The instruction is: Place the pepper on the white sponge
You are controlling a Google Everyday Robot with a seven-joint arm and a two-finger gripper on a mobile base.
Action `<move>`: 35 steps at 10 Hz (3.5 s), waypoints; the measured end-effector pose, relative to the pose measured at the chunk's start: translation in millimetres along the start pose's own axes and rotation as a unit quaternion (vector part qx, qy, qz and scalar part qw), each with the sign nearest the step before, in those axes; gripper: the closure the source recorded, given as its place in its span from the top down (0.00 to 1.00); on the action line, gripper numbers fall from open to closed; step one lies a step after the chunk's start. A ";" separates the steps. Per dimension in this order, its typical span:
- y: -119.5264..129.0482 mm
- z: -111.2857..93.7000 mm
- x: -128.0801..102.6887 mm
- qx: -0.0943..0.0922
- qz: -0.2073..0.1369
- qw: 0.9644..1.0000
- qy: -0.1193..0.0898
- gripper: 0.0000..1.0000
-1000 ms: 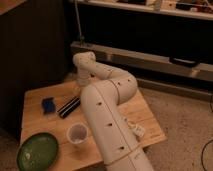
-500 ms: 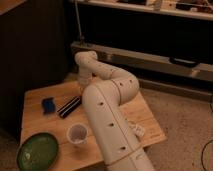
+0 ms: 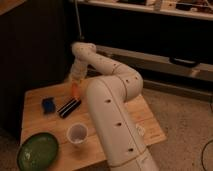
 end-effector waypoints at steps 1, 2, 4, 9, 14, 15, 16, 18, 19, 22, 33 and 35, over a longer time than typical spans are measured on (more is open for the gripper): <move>31.3 4.6 -5.7 -0.035 -0.022 0.999 -0.004 0.11; 55.1 9.8 -7.5 -0.057 -0.039 0.998 -0.006 0.11; 84.2 24.2 -3.1 -0.087 -0.067 0.994 -0.003 0.11; 95.8 60.5 16.6 -0.073 -0.091 0.993 0.029 0.11; 91.2 90.2 18.4 -0.054 -0.090 0.993 0.053 0.11; 91.0 95.2 19.5 -0.053 -0.090 0.993 0.057 0.11; 89.7 101.3 21.1 -0.051 -0.090 0.993 0.061 0.11; 88.2 113.3 25.7 -0.045 -0.092 0.992 0.074 0.11; 89.6 120.6 28.5 -0.041 -0.095 0.991 0.081 0.11; 90.6 130.1 30.5 -0.028 -0.099 0.990 0.093 0.29; 77.1 112.5 22.0 -0.054 -0.090 0.991 0.081 0.80; 82.1 101.4 20.8 -0.072 -0.095 0.990 0.078 0.80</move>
